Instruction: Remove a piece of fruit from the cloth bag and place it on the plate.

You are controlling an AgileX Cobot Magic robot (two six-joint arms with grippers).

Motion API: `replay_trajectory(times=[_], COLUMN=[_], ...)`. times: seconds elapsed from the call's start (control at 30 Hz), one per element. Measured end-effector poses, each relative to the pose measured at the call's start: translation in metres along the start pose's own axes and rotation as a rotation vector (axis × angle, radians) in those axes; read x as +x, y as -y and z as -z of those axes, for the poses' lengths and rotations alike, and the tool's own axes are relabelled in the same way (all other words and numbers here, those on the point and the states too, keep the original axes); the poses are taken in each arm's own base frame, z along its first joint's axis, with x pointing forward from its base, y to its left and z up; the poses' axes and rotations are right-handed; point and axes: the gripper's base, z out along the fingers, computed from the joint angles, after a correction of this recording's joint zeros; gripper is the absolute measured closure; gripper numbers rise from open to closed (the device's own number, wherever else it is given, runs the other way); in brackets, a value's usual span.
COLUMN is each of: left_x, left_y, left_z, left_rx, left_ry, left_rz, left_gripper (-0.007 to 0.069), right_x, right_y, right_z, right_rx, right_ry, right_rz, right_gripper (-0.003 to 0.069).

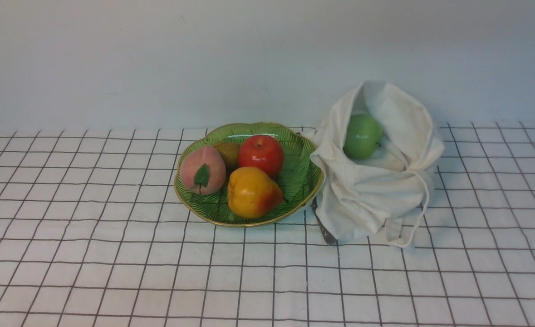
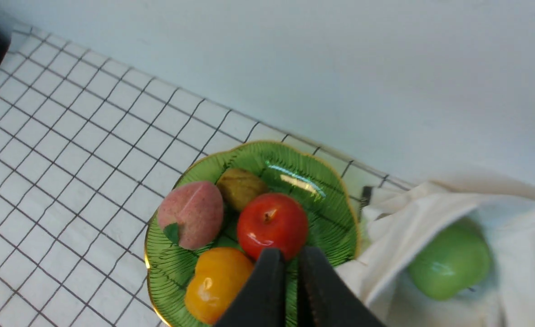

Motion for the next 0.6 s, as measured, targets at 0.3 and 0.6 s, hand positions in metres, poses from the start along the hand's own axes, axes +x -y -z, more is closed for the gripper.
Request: replay_trajectory(times=[0.3, 0.6], left_x=[0.000, 0.000], left_y=[0.000, 0.000], left_z=[0.000, 0.000], left_rx=[0.000, 0.000], left_ry=[0.000, 0.000], left_rz=[0.000, 0.000], left_gripper=[0.0632, 0.0632], right_x=[0.106, 0.260], right_y=[-0.015, -0.027], right_z=[0.170, 0.184], right_rx=[0.207, 0.161], right_ry=[0.121, 0.582], right_rz=[0.032, 0.022], right_gripper=[0.0671, 0.0673])
